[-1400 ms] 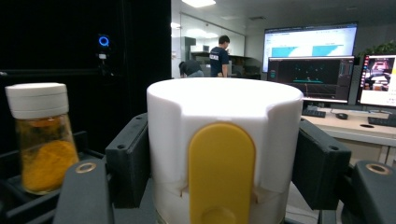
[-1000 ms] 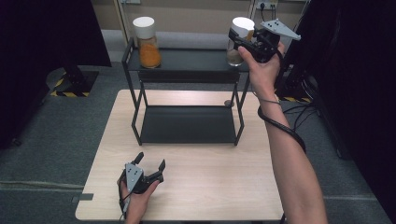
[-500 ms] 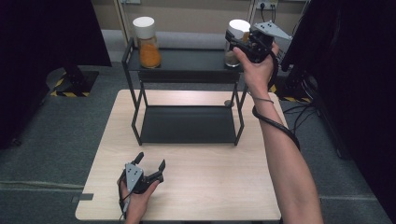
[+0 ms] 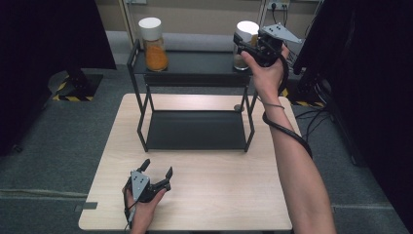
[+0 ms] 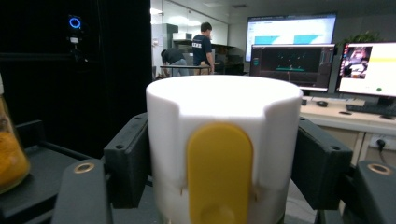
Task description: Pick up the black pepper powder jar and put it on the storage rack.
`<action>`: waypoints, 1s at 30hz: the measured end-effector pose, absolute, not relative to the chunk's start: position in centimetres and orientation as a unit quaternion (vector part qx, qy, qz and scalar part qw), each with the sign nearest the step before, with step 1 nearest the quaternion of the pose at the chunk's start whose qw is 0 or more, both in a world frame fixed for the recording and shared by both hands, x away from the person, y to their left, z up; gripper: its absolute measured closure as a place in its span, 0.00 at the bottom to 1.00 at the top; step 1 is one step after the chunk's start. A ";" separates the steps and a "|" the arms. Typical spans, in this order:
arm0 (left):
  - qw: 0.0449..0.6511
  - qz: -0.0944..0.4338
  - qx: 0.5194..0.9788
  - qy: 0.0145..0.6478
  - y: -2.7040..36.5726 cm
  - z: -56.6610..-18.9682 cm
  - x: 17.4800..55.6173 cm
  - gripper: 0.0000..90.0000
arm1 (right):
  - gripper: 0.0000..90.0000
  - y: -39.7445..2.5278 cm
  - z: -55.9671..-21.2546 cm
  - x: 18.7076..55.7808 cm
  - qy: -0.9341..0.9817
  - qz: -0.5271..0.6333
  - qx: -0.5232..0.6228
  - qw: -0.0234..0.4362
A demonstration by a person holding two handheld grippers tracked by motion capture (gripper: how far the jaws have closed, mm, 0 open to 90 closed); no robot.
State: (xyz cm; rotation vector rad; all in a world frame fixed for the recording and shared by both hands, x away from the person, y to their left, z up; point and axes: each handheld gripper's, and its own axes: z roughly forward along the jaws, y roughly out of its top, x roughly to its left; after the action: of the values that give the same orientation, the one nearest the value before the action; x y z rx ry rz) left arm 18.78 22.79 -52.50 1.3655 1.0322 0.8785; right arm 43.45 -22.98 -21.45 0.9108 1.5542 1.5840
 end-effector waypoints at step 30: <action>0.571 0.374 0.583 0.441 22.8 -52.5 18.8 0.12 | 0.05 -26.9 -21.7 40.8 0.631 0.619 0.337 0.325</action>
State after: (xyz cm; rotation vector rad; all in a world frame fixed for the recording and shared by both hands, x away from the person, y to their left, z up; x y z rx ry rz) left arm 18.81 22.76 -52.45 1.3669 1.0356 0.8781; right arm 40.77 -26.90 -21.74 0.8834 1.6539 1.6220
